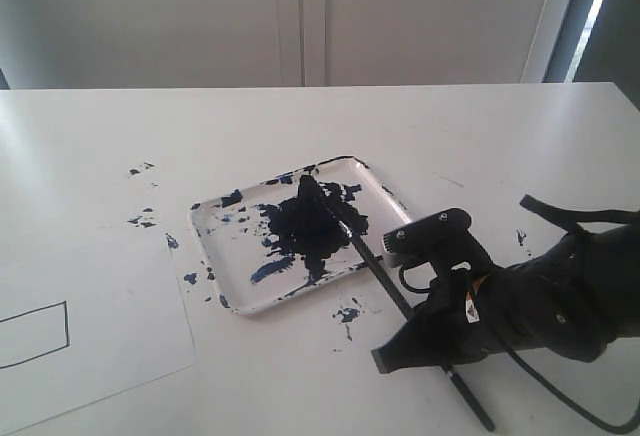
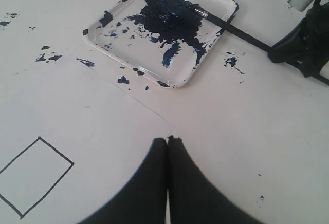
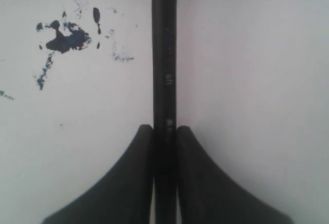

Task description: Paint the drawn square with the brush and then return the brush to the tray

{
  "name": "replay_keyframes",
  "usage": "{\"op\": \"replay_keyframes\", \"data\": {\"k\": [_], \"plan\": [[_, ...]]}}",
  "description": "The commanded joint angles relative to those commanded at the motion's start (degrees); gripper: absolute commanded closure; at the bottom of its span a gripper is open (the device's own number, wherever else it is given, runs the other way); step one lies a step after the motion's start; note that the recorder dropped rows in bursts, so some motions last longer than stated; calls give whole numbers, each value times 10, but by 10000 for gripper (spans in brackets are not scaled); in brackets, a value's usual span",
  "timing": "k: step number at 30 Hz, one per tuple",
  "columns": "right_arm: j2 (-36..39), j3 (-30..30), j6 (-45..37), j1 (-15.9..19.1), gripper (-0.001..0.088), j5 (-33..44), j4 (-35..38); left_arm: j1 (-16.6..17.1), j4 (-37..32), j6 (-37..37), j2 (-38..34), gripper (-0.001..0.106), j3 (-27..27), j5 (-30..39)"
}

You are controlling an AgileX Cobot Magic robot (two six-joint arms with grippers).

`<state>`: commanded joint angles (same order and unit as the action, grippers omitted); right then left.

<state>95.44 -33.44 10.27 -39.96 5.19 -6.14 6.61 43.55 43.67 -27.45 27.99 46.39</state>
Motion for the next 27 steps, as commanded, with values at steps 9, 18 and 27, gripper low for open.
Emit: {"op": "replay_keyframes", "data": {"k": [9,18,27], "plan": [[-127,-105,-18,0,868,236,0,0,0,0,0,1053,0,2],[-94,-236,-91,0,868,457,19,0,-1,0,0,1053,0,2],[-53,-258,-116,0,868,493,61,0,-3,0,0,1053,0,2]]}}
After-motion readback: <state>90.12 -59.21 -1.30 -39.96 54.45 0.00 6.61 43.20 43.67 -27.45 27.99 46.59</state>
